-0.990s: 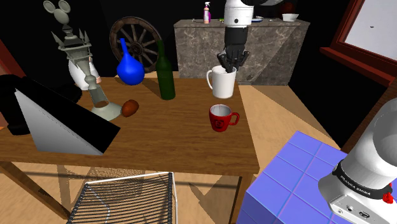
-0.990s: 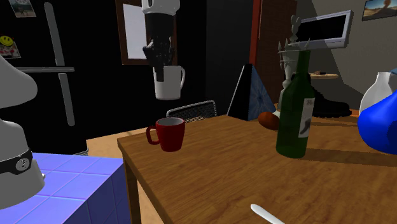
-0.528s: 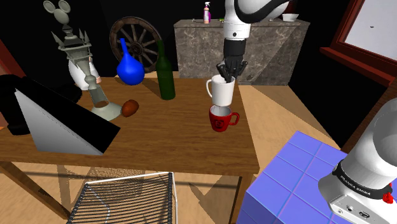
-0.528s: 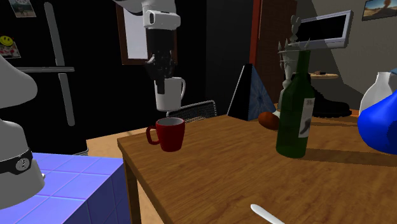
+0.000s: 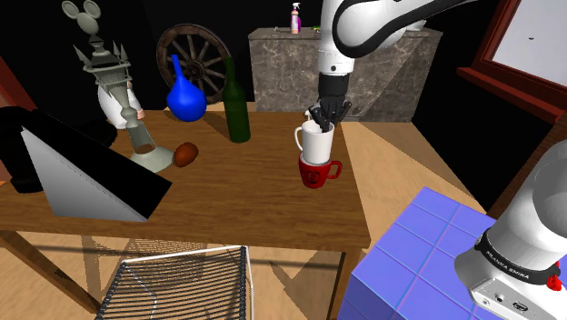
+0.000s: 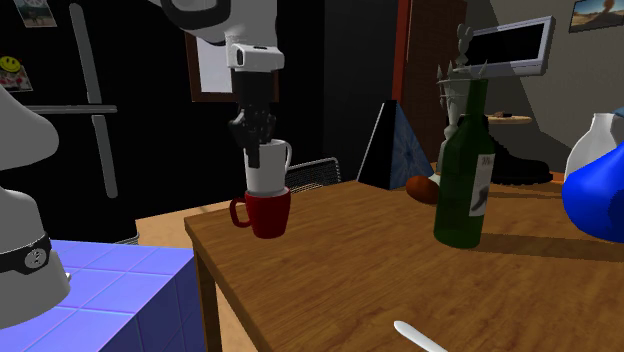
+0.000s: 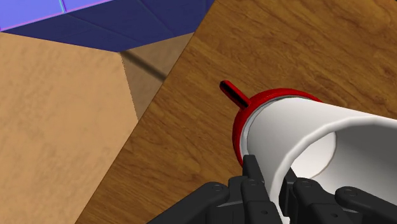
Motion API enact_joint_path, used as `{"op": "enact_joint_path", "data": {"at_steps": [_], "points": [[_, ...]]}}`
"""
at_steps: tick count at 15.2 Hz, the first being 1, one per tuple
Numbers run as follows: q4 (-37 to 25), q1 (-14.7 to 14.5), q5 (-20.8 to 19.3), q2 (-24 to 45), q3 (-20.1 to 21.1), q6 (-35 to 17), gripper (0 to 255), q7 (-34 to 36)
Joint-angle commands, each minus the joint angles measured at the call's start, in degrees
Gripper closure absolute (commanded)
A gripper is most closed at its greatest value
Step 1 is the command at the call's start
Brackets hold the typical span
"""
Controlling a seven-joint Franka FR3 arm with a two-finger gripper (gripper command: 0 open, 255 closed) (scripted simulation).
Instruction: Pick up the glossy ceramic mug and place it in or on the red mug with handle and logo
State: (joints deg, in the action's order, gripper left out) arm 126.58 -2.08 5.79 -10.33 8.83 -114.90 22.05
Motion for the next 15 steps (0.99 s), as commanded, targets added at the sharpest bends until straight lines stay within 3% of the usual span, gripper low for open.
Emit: {"op": "enact_joint_path", "data": {"at_steps": [1,6,7,12,15], "points": [[0.23,0.00,0.00,0.09,0.01,-0.37,255,-0.02],[0.22,-0.01,0.00,0.09,0.01,-0.37,255,-0.02],[0.20,-0.01,0.00,0.11,0.01,-0.36,0,-0.01],[0.22,-0.01,0.00,0.09,0.01,-0.37,0,-0.02],[-4.33,0.20,-0.12,-1.18,-0.35,5.46,0,-0.03]]}}
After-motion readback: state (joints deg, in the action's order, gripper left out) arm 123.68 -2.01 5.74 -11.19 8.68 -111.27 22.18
